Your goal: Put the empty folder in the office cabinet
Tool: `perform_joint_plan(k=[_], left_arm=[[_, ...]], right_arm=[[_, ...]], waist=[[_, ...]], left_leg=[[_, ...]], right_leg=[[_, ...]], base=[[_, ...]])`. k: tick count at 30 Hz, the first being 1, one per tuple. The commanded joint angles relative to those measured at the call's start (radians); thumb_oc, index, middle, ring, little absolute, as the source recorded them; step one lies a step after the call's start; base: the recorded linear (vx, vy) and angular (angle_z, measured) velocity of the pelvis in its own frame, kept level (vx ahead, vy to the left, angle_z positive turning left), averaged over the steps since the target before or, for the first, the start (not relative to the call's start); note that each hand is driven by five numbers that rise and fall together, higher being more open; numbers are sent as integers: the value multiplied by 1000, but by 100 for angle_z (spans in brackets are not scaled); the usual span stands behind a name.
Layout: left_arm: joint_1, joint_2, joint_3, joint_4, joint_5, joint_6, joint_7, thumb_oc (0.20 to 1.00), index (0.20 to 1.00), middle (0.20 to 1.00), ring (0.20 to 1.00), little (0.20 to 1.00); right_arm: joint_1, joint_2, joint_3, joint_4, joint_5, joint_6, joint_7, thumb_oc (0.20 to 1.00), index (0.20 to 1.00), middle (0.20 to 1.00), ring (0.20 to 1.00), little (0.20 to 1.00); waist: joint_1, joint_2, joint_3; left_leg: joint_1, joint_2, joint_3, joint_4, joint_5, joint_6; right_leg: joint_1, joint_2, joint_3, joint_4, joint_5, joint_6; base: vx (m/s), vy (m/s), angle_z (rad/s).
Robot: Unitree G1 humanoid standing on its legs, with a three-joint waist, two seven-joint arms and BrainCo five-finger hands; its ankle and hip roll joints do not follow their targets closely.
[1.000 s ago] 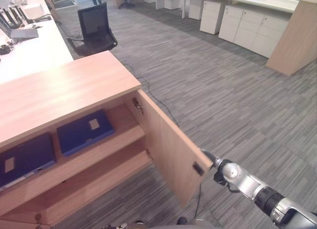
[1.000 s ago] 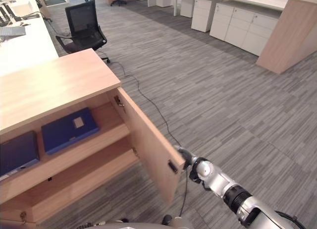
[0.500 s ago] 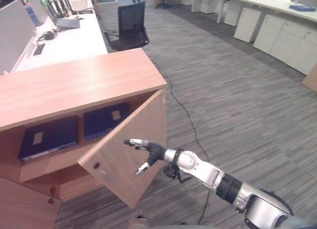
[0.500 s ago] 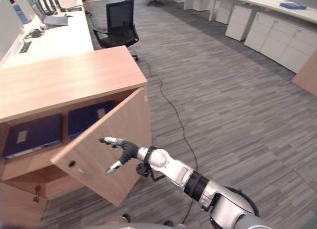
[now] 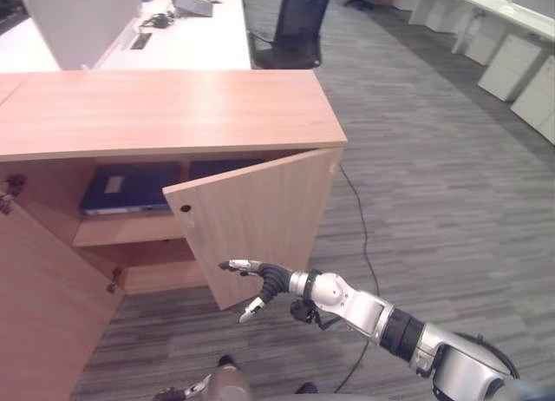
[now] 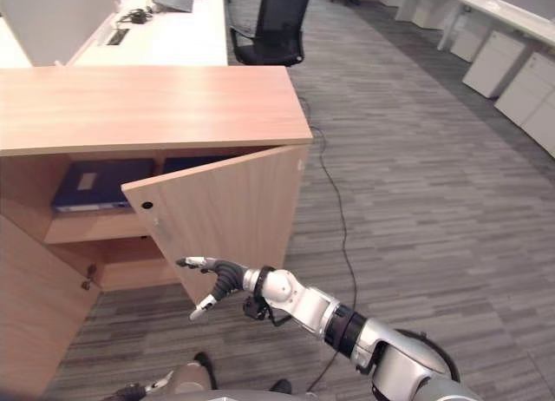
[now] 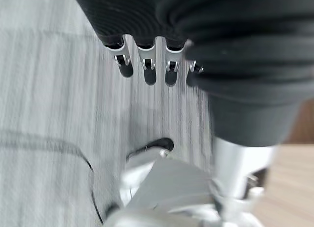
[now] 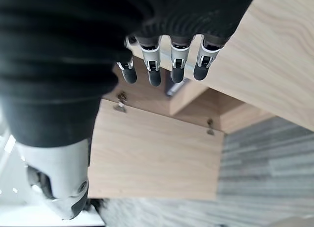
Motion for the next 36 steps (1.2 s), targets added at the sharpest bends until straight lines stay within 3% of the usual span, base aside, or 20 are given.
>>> perform_joint_plan(k=[1,6,9,13,15,16,17,18,19,20,21,22,23,30,35,36], left_arm=[[-2,-45,-20,3,31,4,0,1000,1000,1000,1000,1000],[-7,-25,-26,63,87,16,-6,1000,1000,1000,1000,1000],[-27,3,-19,113,134,29,0,1000,1000,1000,1000,1000],[-47,36,-40,113,192,27,22,1000,1000,1000,1000,1000],[-53,44,-54,100,193,23,26,1000,1000,1000,1000,1000],[-62,47,-68,95,188,22,27,1000,1000,1000,1000,1000],[-70,50,-85,91,185,19,28,1000,1000,1000,1000,1000],[-74,48,-96,86,176,14,31,1000,1000,1000,1000,1000],[-77,45,-108,86,168,10,33,1000,1000,1000,1000,1000],[-83,44,-117,87,161,6,33,1000,1000,1000,1000,1000],[-94,44,-134,83,156,2,34,1000,1000,1000,1000,1000],[-105,45,-151,77,155,-1,35,1000,1000,1000,1000,1000],[-116,44,-163,69,153,-6,34,1000,1000,1000,1000,1000],[-109,39,-139,5,41,-42,55,1000,1000,1000,1000,1000],[-119,-18,-163,-66,-19,-62,57,1000,1000,1000,1000,1000],[-80,12,-157,-225,-60,-71,70,1000,1000,1000,1000,1000]], right_arm=[[-36,73,-70,93,-60,-13,-35,1000,1000,1000,1000,1000],[31,134,-120,311,-169,1,-82,1000,1000,1000,1000,1000],[62,166,-132,374,-174,5,-94,1000,1000,1000,1000,1000],[130,195,-211,530,-197,32,-130,1000,1000,1000,1000,1000],[157,194,-255,593,-219,53,-148,1000,1000,1000,1000,1000],[176,197,-287,632,-229,57,-163,1000,1000,1000,1000,1000],[190,190,-314,652,-228,54,-170,1000,1000,1000,1000,1000],[204,186,-335,672,-229,59,-180,1000,1000,1000,1000,1000],[215,187,-352,701,-226,60,-187,1000,1000,1000,1000,1000],[226,190,-369,731,-216,62,-195,1000,1000,1000,1000,1000],[230,195,-378,751,-207,63,-209,1000,1000,1000,1000,1000],[231,194,-386,764,-194,62,-221,1000,1000,1000,1000,1000],[234,195,-400,785,-179,64,-233,1000,1000,1000,1000,1000],[269,192,-490,869,-119,62,-273,1000,1000,1000,1000,1000],[289,187,-520,903,-94,59,-286,1000,1000,1000,1000,1000],[302,166,-530,882,-95,55,-287,1000,1000,1000,1000,1000]], waist=[[32,-11,20],[48,10,-20],[49,-3,-26],[69,-12,-34],[75,-6,-30],[65,-6,-21],[52,-5,-17],[30,0,-11],[10,5,-11],[-14,12,-6],[-34,15,0],[-47,10,5],[-48,4,7],[-26,-12,-24],[1,-16,2],[10,-11,11]], left_leg=[[12,-15,-84,-48,-30,6],[32,-112,-160,-154,-36,46],[41,-141,-189,-178,-41,60],[59,-211,-274,-217,-66,98],[78,-243,-320,-230,-76,116],[89,-266,-357,-238,-81,131],[91,-272,-385,-244,-83,137],[92,-273,-417,-247,-81,135],[85,-267,-451,-250,-75,127],[84,-266,-491,-250,-65,124],[71,-270,-528,-245,-43,128],[69,-279,-558,-244,-37,128],[75,-292,-590,-246,-38,129],[46,-285,-724,-251,-20,85],[13,-283,-758,-198,-23,54],[-8,-284,-763,-176,-22,49]], right_leg=[[75,-17,90,-99,21,119],[72,-77,36,-71,37,138],[79,-104,14,-44,34,147],[106,-187,-51,54,29,172],[114,-241,-70,142,54,191],[113,-283,-62,212,76,209],[102,-292,-22,247,81,209],[68,-276,68,269,61,189],[34,-223,185,251,1,158],[-2,-153,313,229,-53,143],[-45,-74,435,204,-65,130],[-62,-21,514,178,-69,130],[-57,-1,537,151,-61,132],[20,53,436,-1,-42,123],[55,54,350,-34,-44,115],[57,50,328,-36,-45,115]], base=[[23,224,38],[53,216,56],[90,138,77],[107,146,60],[134,172,98],[105,124,85],[50,61,88],[-5,-40,96],[12,-76,190],[10,-108,186],[54,-104,149],[62,-101,48],[69,-70,73],[73,-172,113],[-30,-117,61],[-83,-81,63]])
